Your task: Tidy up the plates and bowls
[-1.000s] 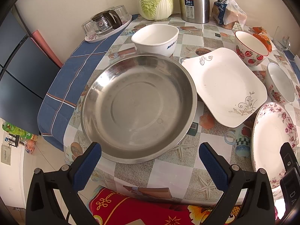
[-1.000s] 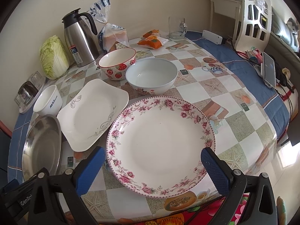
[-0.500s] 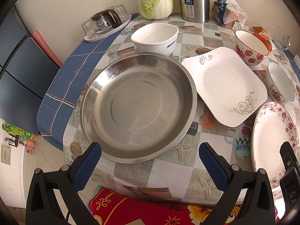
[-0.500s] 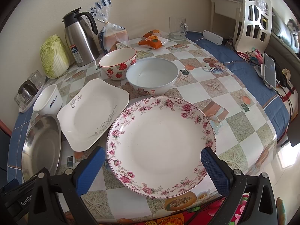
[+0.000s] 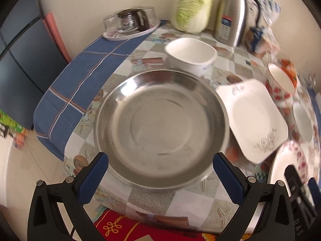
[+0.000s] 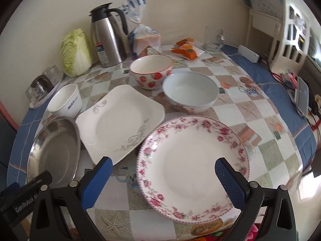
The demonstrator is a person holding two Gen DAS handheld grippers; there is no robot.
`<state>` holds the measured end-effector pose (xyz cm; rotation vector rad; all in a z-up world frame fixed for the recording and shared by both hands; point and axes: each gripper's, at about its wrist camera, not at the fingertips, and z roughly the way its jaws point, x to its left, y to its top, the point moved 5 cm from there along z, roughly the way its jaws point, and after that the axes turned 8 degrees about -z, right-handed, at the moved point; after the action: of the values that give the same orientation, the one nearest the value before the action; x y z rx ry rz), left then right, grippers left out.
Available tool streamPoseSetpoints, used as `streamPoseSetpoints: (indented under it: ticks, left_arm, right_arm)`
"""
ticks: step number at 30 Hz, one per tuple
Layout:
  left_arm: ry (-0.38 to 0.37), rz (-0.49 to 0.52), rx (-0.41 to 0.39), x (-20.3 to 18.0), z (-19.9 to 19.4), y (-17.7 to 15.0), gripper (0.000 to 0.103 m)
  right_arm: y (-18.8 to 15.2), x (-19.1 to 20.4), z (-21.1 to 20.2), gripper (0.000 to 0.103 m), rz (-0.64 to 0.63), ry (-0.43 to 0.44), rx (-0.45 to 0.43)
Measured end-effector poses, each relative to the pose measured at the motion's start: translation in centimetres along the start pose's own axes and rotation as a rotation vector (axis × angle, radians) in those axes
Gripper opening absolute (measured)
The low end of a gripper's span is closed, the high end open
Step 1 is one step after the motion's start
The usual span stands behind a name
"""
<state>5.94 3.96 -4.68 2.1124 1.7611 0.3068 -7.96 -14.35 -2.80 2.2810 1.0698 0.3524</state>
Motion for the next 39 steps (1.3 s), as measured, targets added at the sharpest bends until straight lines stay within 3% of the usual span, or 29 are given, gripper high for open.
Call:
streamPoseSetpoints:
  ticks: [1, 4, 6, 10, 16, 21, 26, 33, 39]
  left_arm:
    - [-0.053, -0.043, -0.03, 0.8, 0.2, 0.5, 0.103]
    - [-0.077, -0.112, -0.061, 3.1, 0.4, 1.5, 0.103]
    - [-0.087, -0.15, -0.108, 4.8, 0.5, 2.3, 0.103]
    - [-0.066, -0.191, -0.174, 7.7, 0.7, 3.4, 0.103]
    - [0.001, -0.188, -0.205, 10.5, 2.3, 4.1, 0.103]
    - [0.015, -0.197, -0.162, 11.9, 4.0, 4.5, 0.103]
    - [0.03, -0.187, -0.078, 12.5, 6.0, 4.7, 0.103]
    - [0.011, -0.189, -0.028, 12.6, 7.8, 5.2, 0.103]
    - [0.033, -0.195, 0.001, 12.6, 9.1, 5.8, 0.103]
  right_arm:
    - [0.4, 1.0, -0.1, 0.103, -0.028, 0.022, -0.025]
    - [0.8, 3.8, 0.4, 0.103, -0.129, 0.069, -0.03]
    - [0.6, 5.3, 1.5, 0.103, -0.183, 0.118, 0.011]
    - [-0.2, 7.9, 2.9, 0.103, -0.198, 0.233, 0.079]
    - [-0.5, 10.4, 4.5, 0.103, -0.234, 0.279, 0.119]
    - [-0.8, 11.6, 5.7, 0.1, -0.223, 0.315, 0.166]
    - [-0.8, 12.5, 6.4, 0.086, -0.242, 0.289, 0.166]
    - [-0.2, 12.5, 6.5, 0.077, -0.199, 0.3, 0.167]
    - [-0.4, 13.1, 6.8, 0.059, -0.193, 0.329, 0.186]
